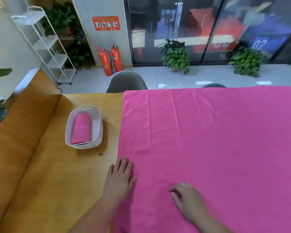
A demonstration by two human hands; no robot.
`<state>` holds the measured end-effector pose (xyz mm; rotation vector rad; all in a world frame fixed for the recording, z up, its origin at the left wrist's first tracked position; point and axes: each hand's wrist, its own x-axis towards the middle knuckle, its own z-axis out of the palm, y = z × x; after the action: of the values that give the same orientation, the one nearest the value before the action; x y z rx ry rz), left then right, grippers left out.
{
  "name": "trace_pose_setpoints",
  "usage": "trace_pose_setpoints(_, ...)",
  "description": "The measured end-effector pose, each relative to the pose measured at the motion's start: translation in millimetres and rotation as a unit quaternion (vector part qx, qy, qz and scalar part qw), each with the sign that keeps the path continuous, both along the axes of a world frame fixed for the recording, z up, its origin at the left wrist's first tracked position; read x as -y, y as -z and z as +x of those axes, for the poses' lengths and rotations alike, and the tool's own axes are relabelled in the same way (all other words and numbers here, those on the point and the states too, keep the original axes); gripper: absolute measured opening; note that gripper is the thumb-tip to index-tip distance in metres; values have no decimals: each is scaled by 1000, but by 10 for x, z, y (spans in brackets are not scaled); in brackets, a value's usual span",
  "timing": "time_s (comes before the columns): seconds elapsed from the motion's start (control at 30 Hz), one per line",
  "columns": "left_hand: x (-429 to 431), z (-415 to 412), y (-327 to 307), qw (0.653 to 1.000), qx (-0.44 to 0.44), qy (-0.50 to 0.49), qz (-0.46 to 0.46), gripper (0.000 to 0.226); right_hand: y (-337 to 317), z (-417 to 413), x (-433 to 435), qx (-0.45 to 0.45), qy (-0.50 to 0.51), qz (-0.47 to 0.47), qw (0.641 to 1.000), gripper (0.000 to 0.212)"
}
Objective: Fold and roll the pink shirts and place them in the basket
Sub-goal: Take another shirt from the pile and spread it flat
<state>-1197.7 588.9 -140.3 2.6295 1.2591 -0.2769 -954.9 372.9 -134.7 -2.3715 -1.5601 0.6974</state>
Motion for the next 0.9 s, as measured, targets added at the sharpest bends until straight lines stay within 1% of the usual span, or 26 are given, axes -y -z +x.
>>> trace_pose_setpoints(0.07, 32, -196, 57, 1000, 15, 11, 7, 73, -39, -125, -33, 23, 42, 8, 999, 17)
trace_pose_setpoints(0.13, 0, -360, 91, 999, 25, 26, 22, 72, -71, -269, -101, 44, 74, 13, 996, 17)
trace_pose_setpoints(0.23, -159, -508, 97, 998, 33, 44, 27, 71, -118, -539, -249, 51, 80, 1, 996, 30)
trace_pose_setpoints(0.37, -369, -688, 92, 999, 44, 25, 17, 68, -200, -1007, -525, 15, 32, -38, 999, 57)
trace_pose_setpoints(0.43, -419, -790, 111, 998, 57, 35, 11, 68, -230, -1248, -669, 12, -6, -53, 999, 58)
trace_pose_setpoints(0.57, -472, -850, 83, 996, 74, 52, -1, 72, -256, -1644, -944, 26, -64, -69, 995, 76)
trace_pose_setpoints(0.63, -493, -855, 52, 996, 70, 57, -5, 73, -257, -1781, -1032, 33, -77, -83, 993, 86)
trace_pose_setpoints(0.77, -561, -889, 15, 994, 82, 64, -18, 74, -257, -1924, -1088, 77, -80, -105, 988, 105)
trace_pose_setpoints(0.83, -588, -888, -1, 994, 87, 61, -23, 74, -254, -1967, -1081, 87, -73, -114, 987, 104)
trace_pose_setpoints(0.9, -597, -873, -22, 994, 94, 53, -23, 72, -242, -1978, -1080, 77, -56, -114, 989, 90)
